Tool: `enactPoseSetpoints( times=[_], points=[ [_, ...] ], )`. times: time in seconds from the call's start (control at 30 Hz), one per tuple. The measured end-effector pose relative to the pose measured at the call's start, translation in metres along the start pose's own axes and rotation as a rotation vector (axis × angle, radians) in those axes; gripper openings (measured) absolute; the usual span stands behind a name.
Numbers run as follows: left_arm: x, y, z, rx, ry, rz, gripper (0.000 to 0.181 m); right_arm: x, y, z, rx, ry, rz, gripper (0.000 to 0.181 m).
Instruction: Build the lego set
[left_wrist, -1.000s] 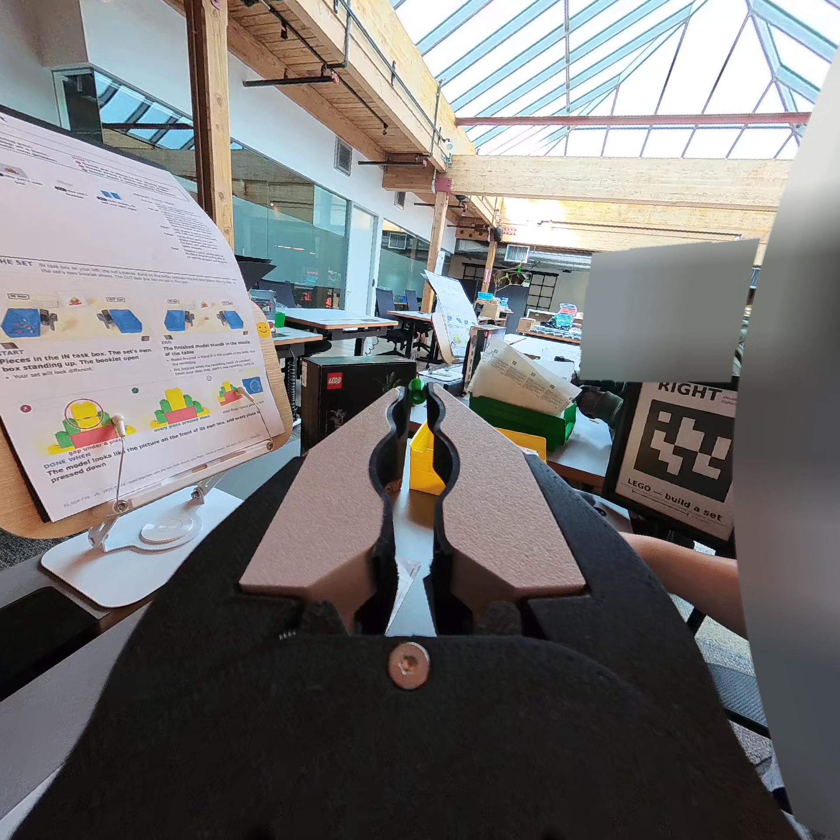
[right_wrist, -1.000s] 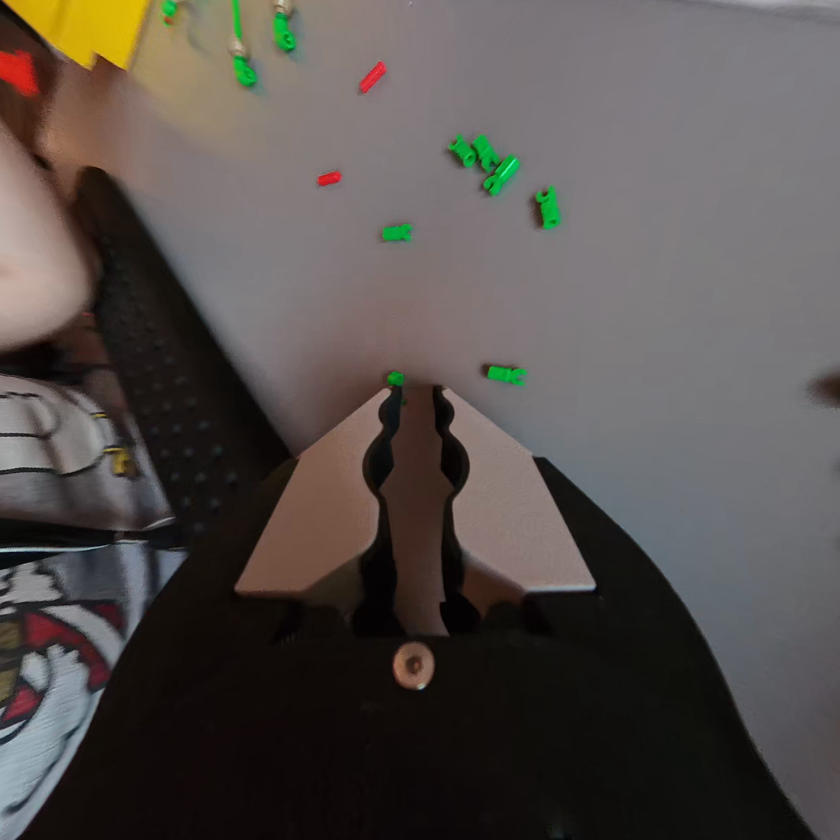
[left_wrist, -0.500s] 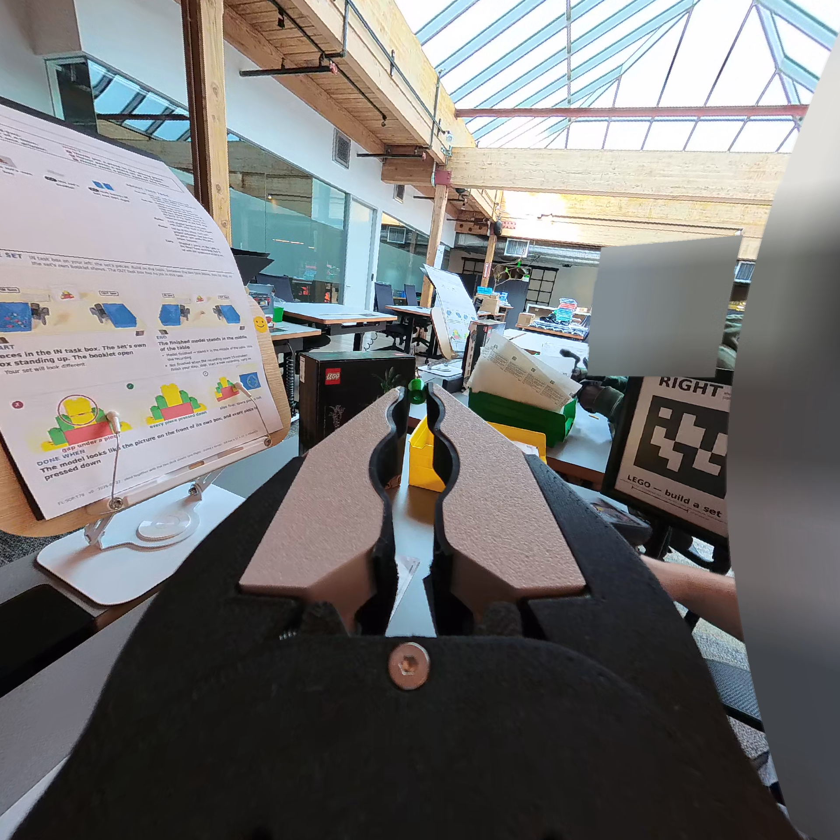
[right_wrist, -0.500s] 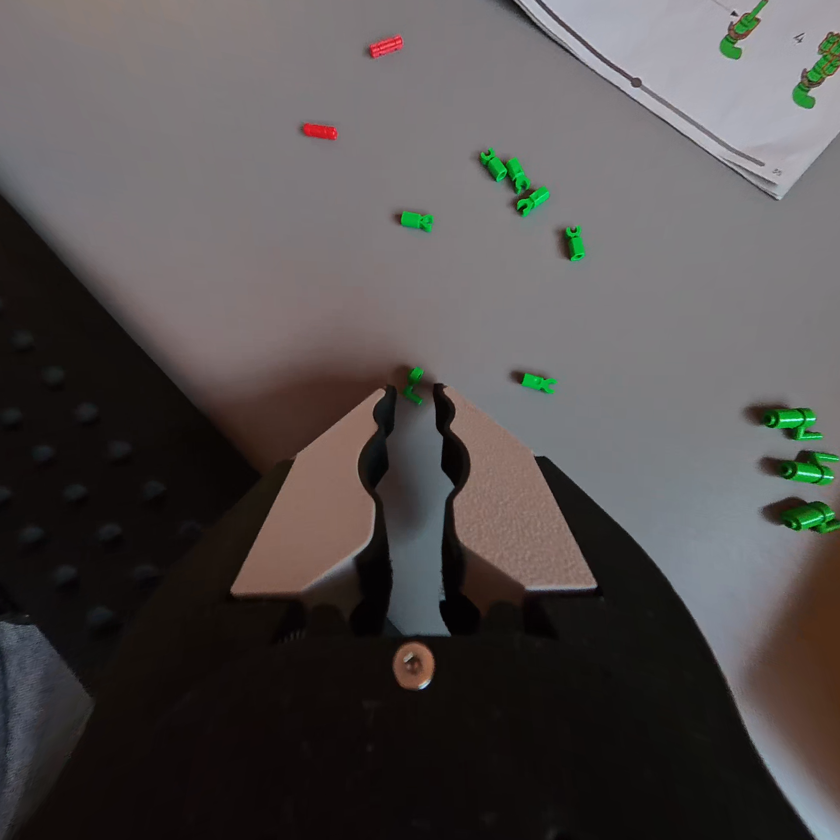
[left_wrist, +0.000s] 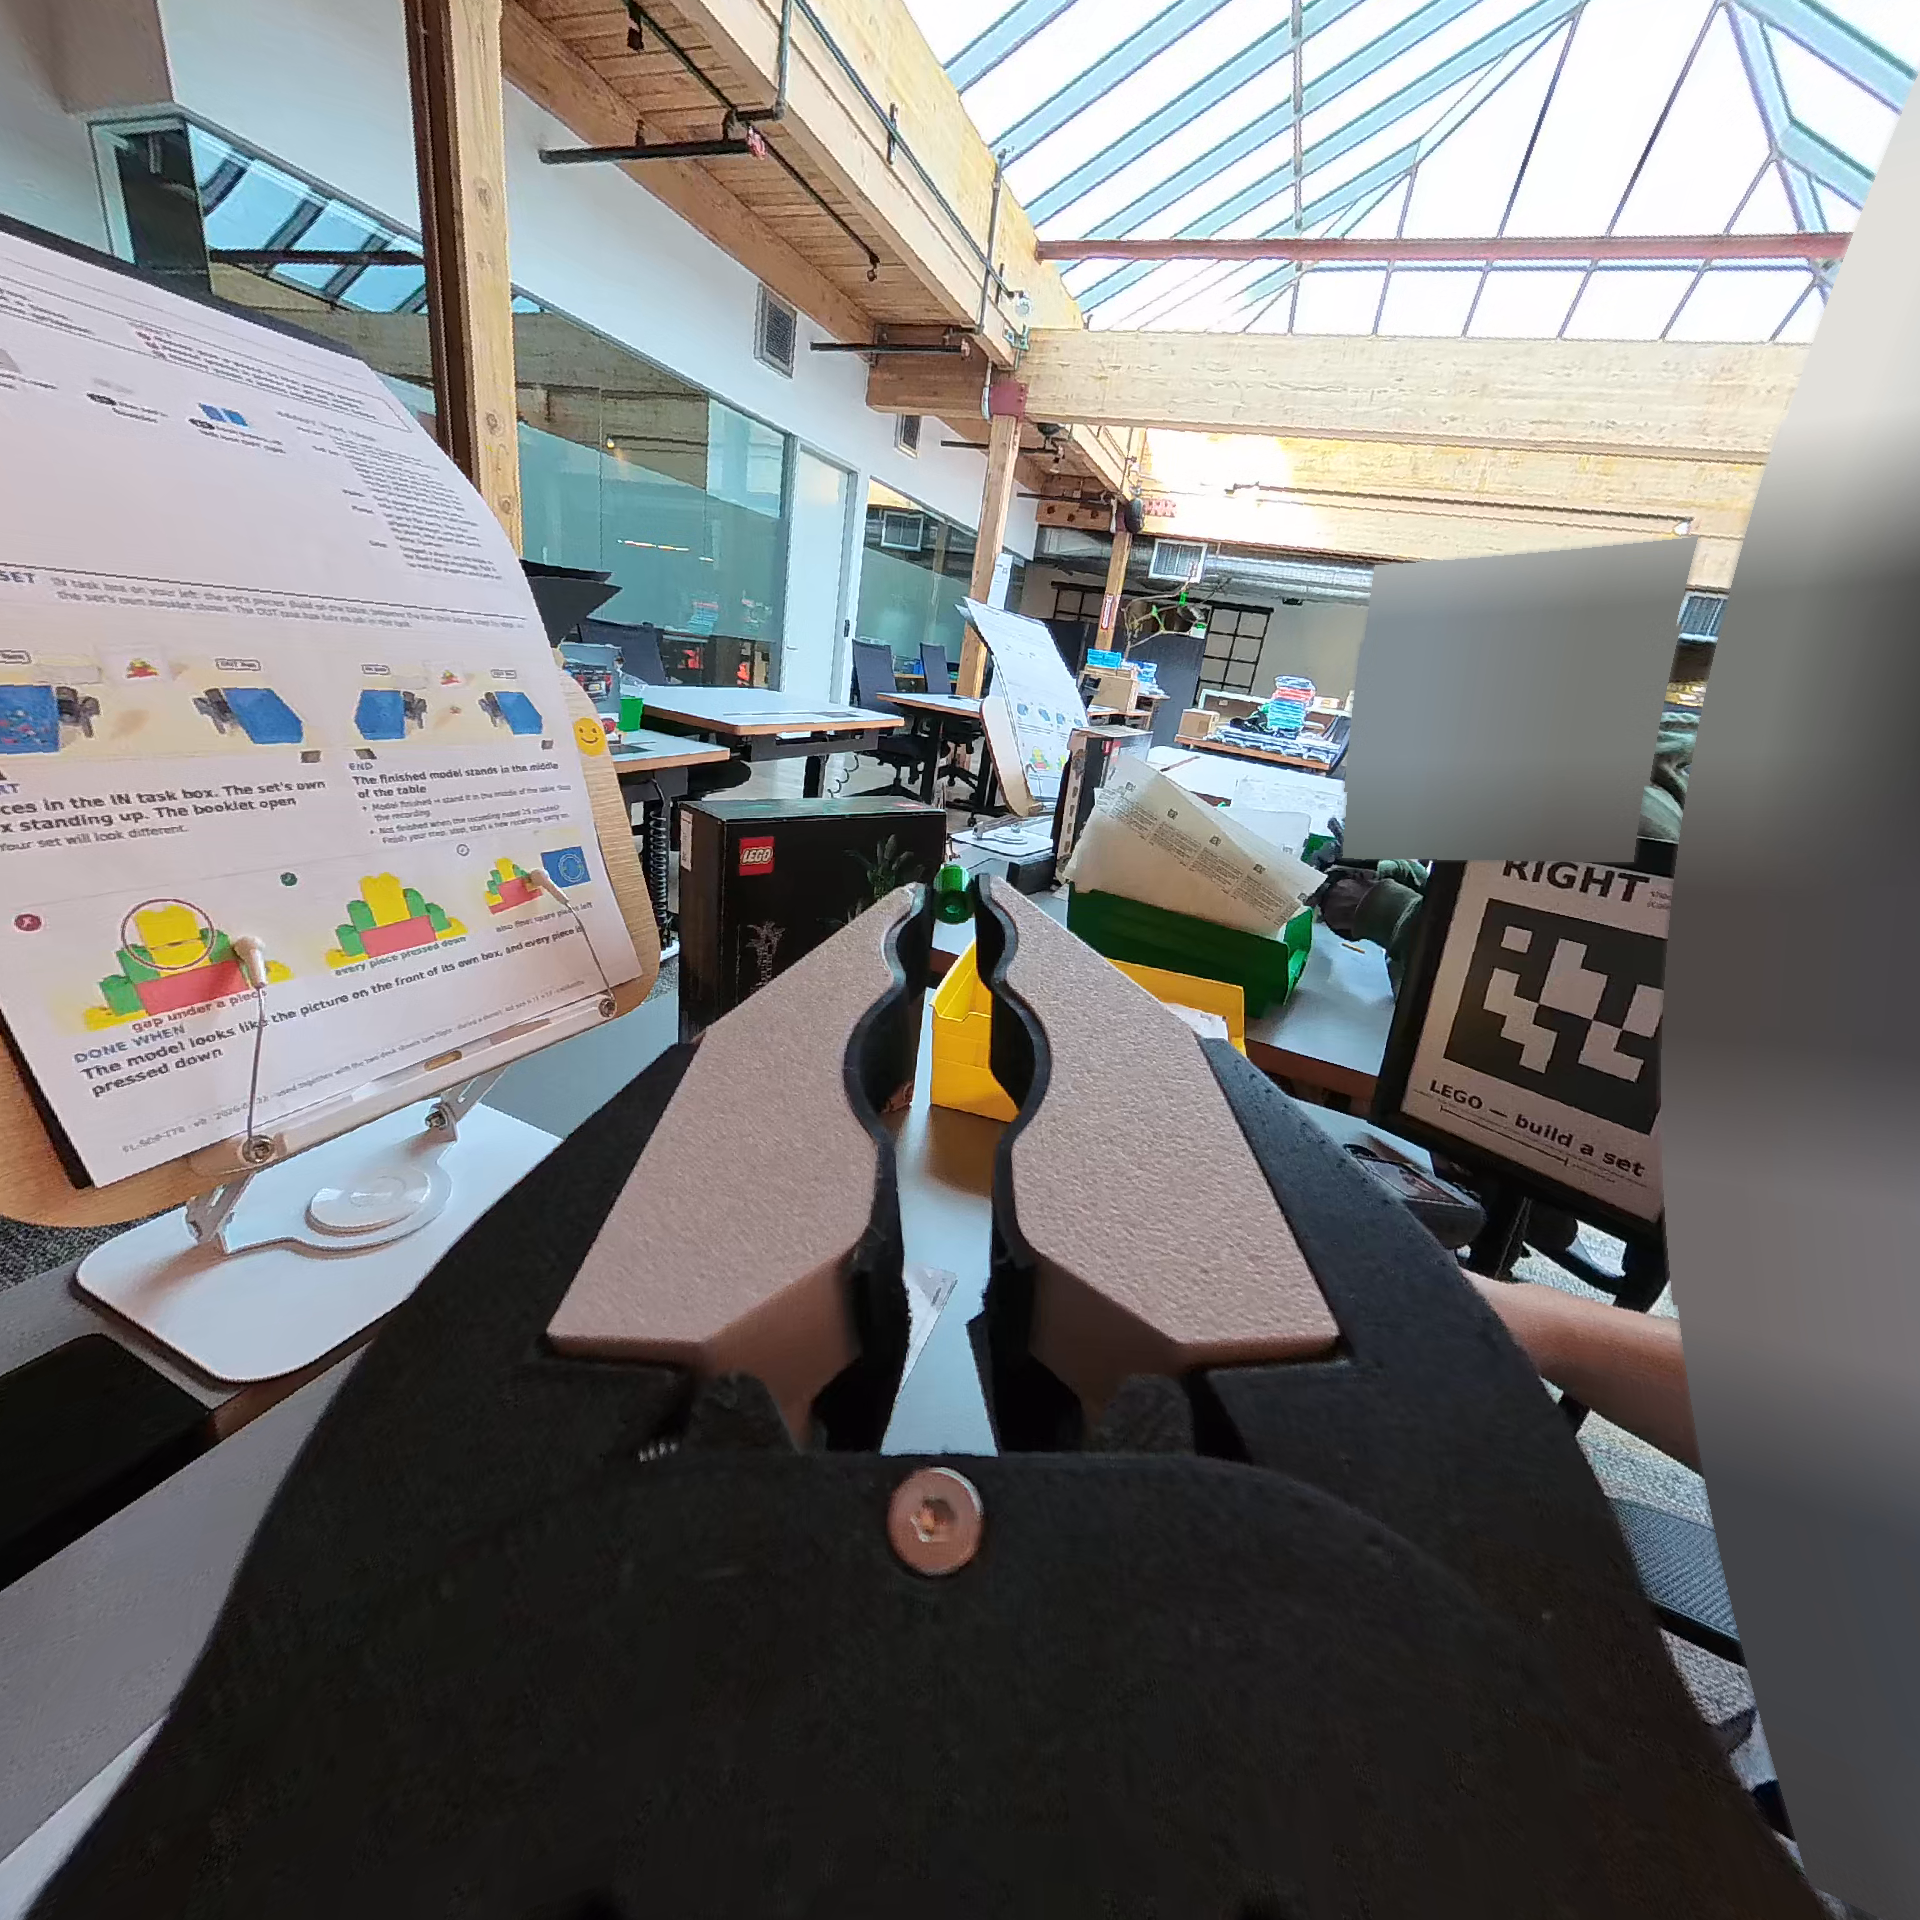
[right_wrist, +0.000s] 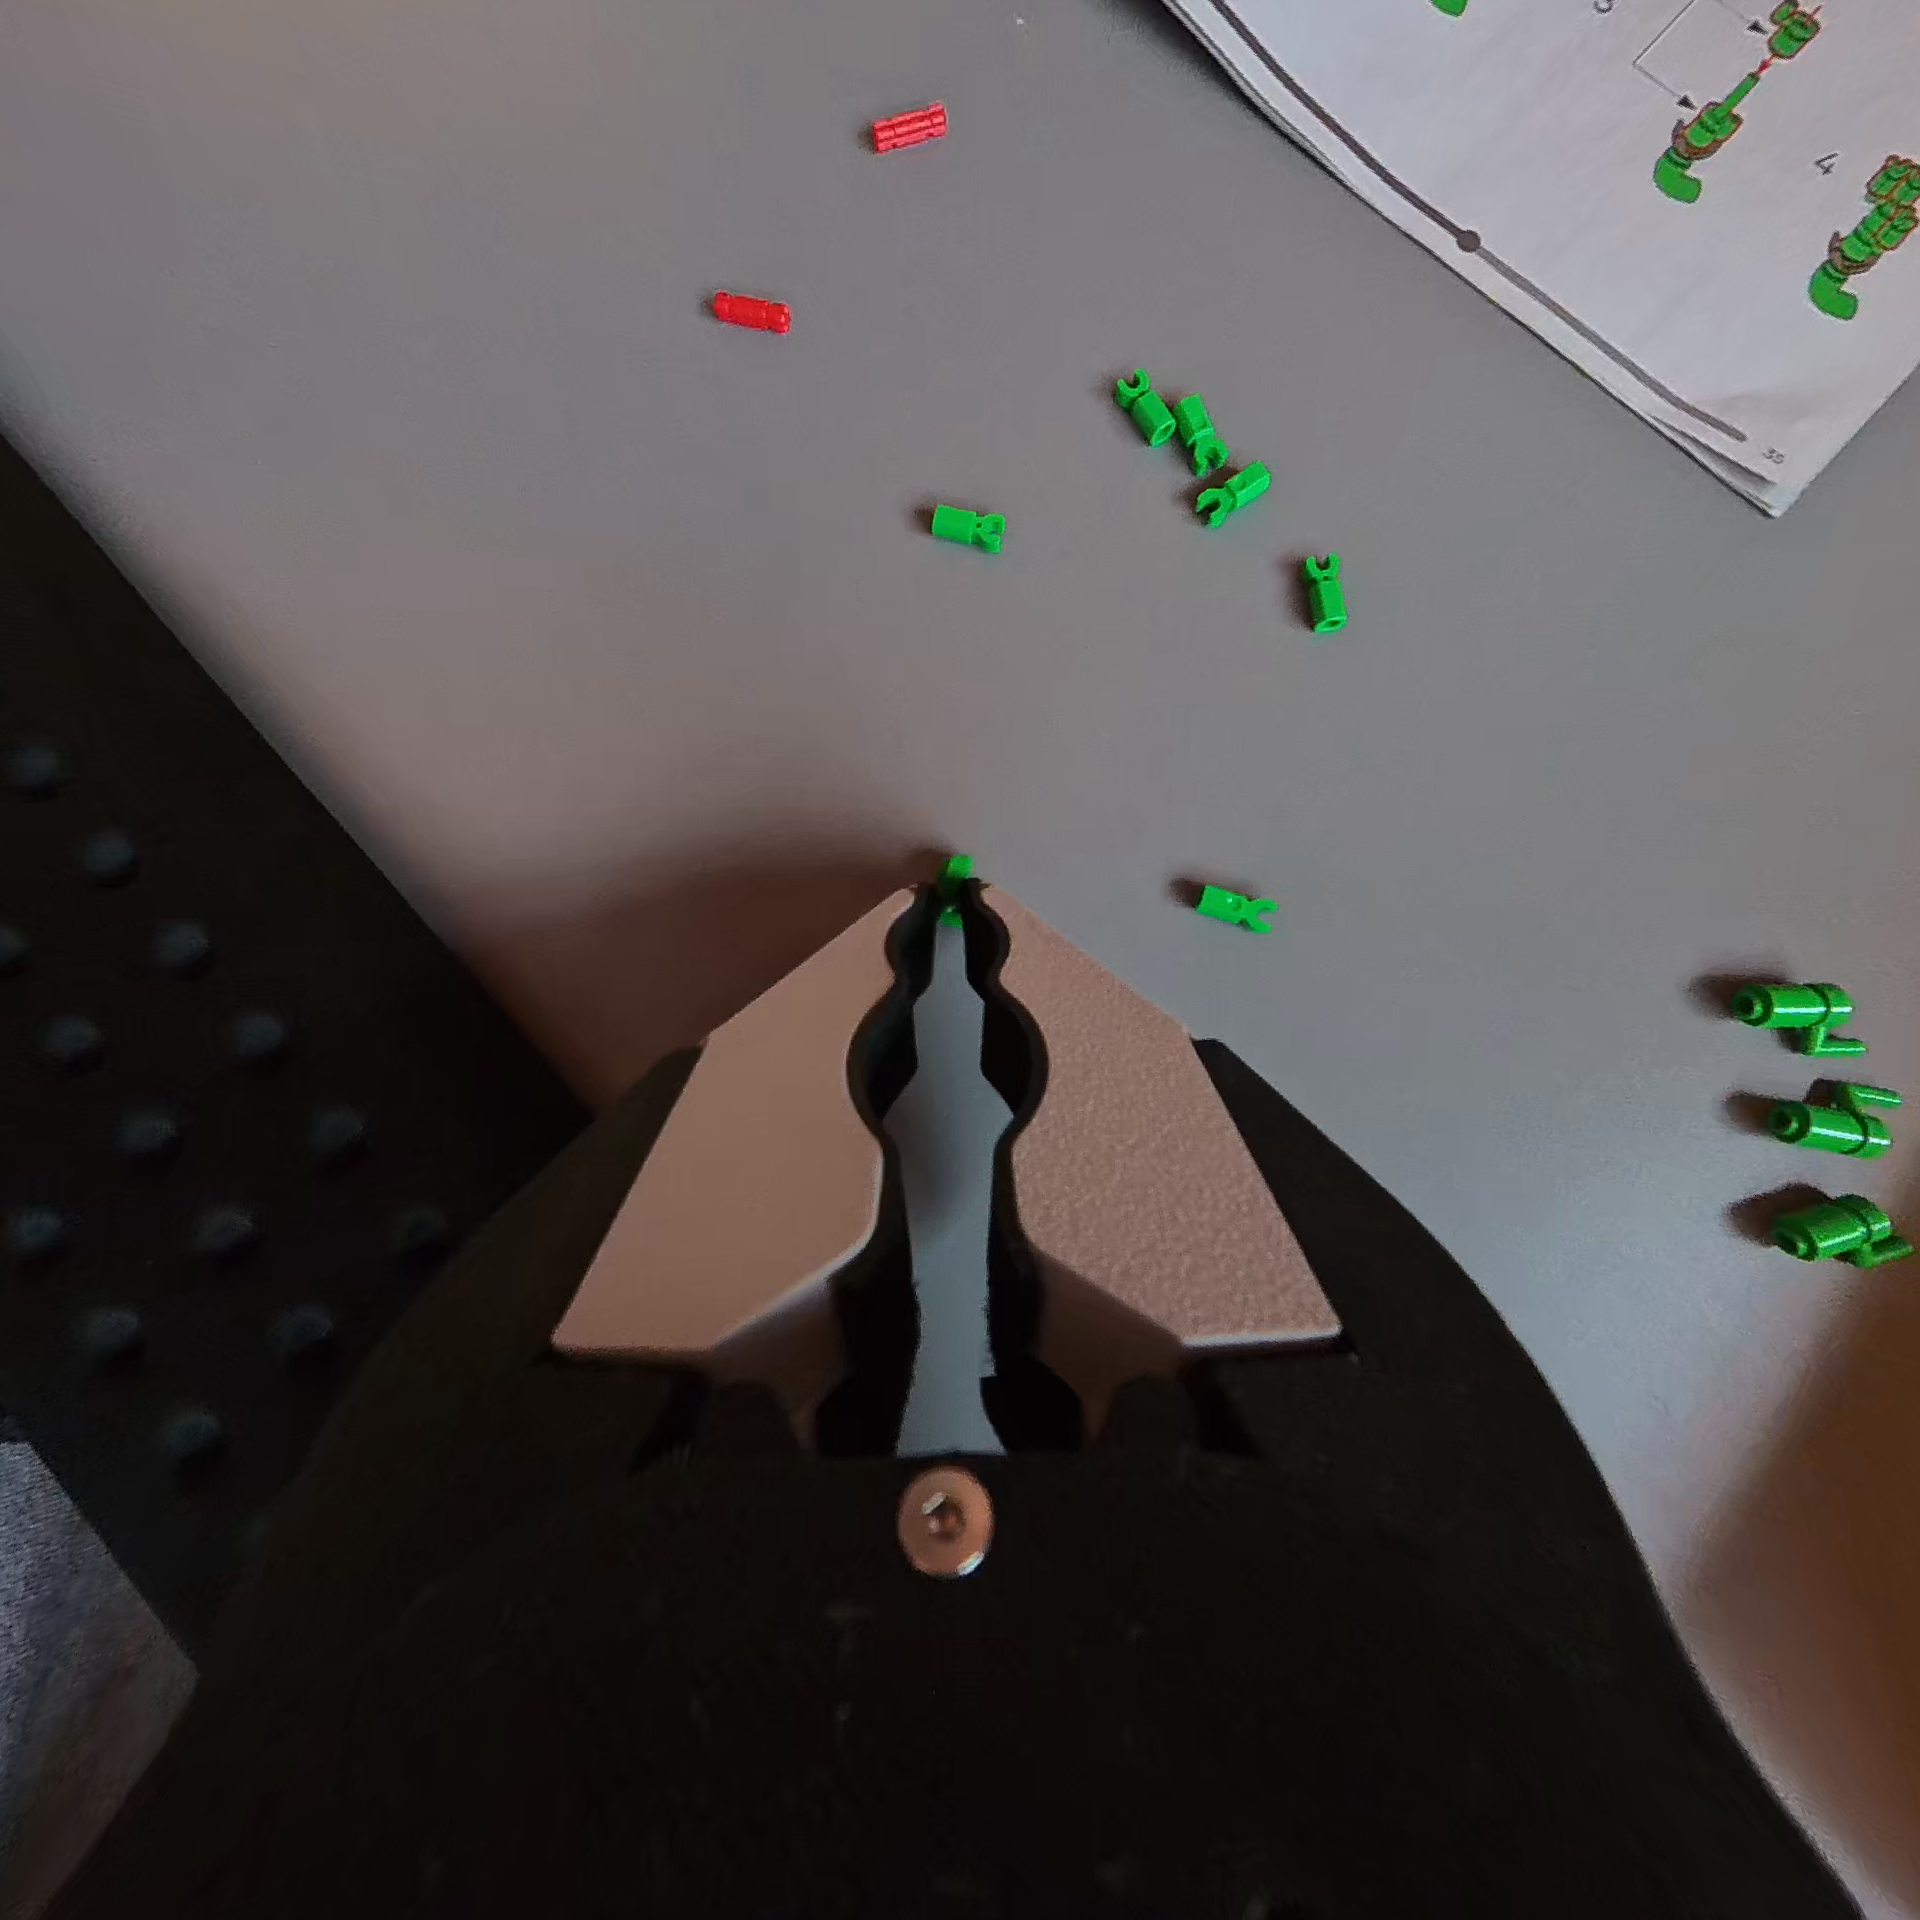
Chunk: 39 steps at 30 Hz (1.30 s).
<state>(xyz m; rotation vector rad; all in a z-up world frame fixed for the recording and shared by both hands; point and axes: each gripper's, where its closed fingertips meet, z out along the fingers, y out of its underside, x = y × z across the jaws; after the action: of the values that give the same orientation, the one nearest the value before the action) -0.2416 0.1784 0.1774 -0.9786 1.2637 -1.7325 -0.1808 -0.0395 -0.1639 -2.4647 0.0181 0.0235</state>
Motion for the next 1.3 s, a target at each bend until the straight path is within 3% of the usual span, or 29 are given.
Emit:
enactPoseSetpoints(
  times=[0.5, 0.63, 0.77, 1.0, 1.17, 1.3],
  points=[
    [0.0, 0.005, 0.004, -0.017, 0.015, -0.01, 0.005, -0.003, -0.002, -0.004, 0.062, -0.108, 0.068, 0.002],
    [0.004, 0.019, 0.018, -0.059, 0.06, -0.043, 0.005, -0.001, -0.05, -0.029, 0.268, -0.181, 0.111, 0.002],
    [0.024, 0.041, 0.044, -0.116, 0.172, -0.102, 0.006, 0.001, -0.112, -0.071, 0.445, -0.221, 0.034, 0.003],
    [0.074, 0.083, 0.083, -0.237, 0.384, -0.196, 0.005, 0.005, -0.222, -0.171, 0.735, -0.008, -0.308, 0.002],
    [0.102, 0.09, 0.09, -0.262, 0.506, -0.262, 0.006, -0.003, -0.259, -0.196, 0.791, 0.209, -0.613, 0.002],
    [0.108, 0.087, 0.089, -0.254, 0.534, -0.265, 0.005, -0.006, -0.259, -0.186, 0.731, 0.283, -0.754, 0.002]
  ],
)
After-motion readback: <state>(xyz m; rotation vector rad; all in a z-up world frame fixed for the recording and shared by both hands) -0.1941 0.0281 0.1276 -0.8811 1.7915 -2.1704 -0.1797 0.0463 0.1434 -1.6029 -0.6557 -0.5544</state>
